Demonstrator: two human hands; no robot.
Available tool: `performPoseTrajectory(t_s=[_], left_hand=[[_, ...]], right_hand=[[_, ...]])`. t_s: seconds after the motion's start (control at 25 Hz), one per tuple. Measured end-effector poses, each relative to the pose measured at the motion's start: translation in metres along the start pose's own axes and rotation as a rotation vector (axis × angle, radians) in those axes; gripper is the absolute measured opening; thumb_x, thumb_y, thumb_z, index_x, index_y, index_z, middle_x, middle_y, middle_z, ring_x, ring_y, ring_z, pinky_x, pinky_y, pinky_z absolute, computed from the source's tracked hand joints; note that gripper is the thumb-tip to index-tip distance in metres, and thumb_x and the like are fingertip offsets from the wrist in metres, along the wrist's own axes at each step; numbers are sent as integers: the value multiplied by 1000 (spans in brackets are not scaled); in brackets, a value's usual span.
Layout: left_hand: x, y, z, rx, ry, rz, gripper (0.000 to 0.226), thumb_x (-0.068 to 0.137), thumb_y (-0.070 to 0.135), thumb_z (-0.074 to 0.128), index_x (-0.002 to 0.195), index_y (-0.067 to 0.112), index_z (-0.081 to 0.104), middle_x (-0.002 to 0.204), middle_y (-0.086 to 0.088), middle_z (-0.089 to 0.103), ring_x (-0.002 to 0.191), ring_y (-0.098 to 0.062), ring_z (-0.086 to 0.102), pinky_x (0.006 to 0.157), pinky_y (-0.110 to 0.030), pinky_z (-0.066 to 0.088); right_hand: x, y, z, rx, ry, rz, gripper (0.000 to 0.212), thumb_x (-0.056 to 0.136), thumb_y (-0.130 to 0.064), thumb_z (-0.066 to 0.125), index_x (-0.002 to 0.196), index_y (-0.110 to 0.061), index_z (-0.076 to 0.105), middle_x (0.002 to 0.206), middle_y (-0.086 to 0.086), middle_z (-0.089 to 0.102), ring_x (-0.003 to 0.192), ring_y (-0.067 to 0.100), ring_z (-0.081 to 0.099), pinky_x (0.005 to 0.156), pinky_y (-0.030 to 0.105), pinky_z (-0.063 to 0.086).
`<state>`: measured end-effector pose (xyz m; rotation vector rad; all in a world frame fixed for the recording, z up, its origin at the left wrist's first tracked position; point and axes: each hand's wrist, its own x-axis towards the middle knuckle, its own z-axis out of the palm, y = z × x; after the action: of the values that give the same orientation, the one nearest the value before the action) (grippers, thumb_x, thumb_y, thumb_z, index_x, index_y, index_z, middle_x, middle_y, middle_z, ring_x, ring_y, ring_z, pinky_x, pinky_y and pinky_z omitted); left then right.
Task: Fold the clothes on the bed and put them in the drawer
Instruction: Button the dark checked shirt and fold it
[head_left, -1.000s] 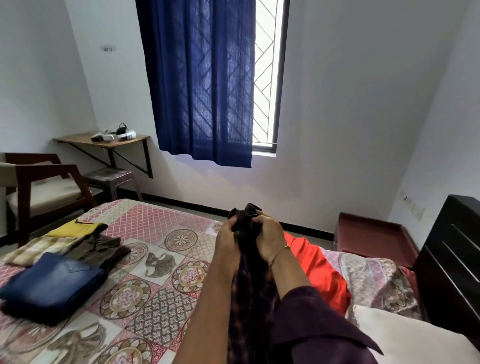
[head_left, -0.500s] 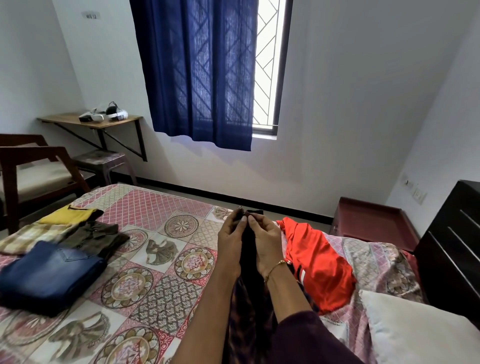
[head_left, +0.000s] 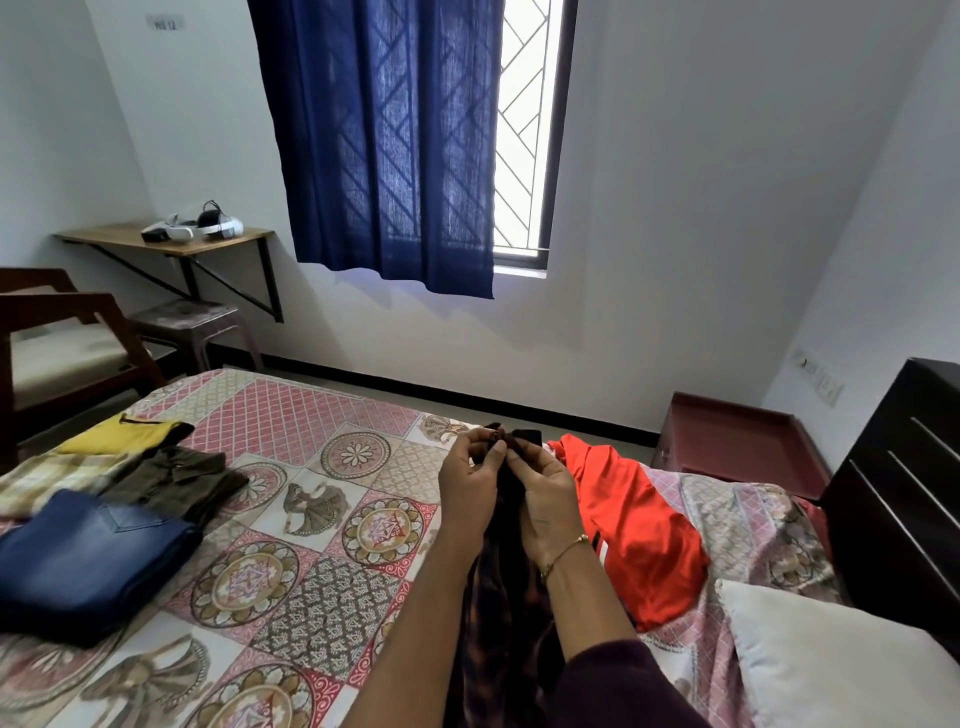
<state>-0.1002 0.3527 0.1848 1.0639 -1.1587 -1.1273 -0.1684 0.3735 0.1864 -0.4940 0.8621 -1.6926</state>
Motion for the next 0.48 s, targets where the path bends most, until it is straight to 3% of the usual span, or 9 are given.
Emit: performPoseTrajectory(t_s=[0.08,0.2,0.36,0.48], left_hand=[[1,-2,-1,21,54,-3,17,91,5,57,83,21,58,83,1,63,84,-18,61,75,-25,51],[-1,-5,-2,95,74,15,15,92,7,57,89,21,60,85,6,63,87,-16,62,83,-32,52],[-3,-5,2,330,38,173,17,89,8,58,105,11,66,100,-5,67,99,-22,60,89,-38,50],[-9,-3,-1,345,12,146,19,90,7,56,107,5,65,100,-8,66,92,-20,61,85,-32,51]], right_hand=[[2,-1,-5,17,19,-6,19,87,8,53,88,-7,65,78,8,69,69,19,67,67,28,57],[4,-5,-8,13,53,-49,22,85,11,55,85,-9,65,73,2,70,69,16,65,76,32,53],[1,-8,-9,-36,79,-127,25,83,15,54,85,-9,60,69,-2,71,66,11,66,63,21,55],[-3,-7,-13,-64,74,-107,21,82,14,57,83,-7,61,69,0,71,65,12,67,64,22,56]])
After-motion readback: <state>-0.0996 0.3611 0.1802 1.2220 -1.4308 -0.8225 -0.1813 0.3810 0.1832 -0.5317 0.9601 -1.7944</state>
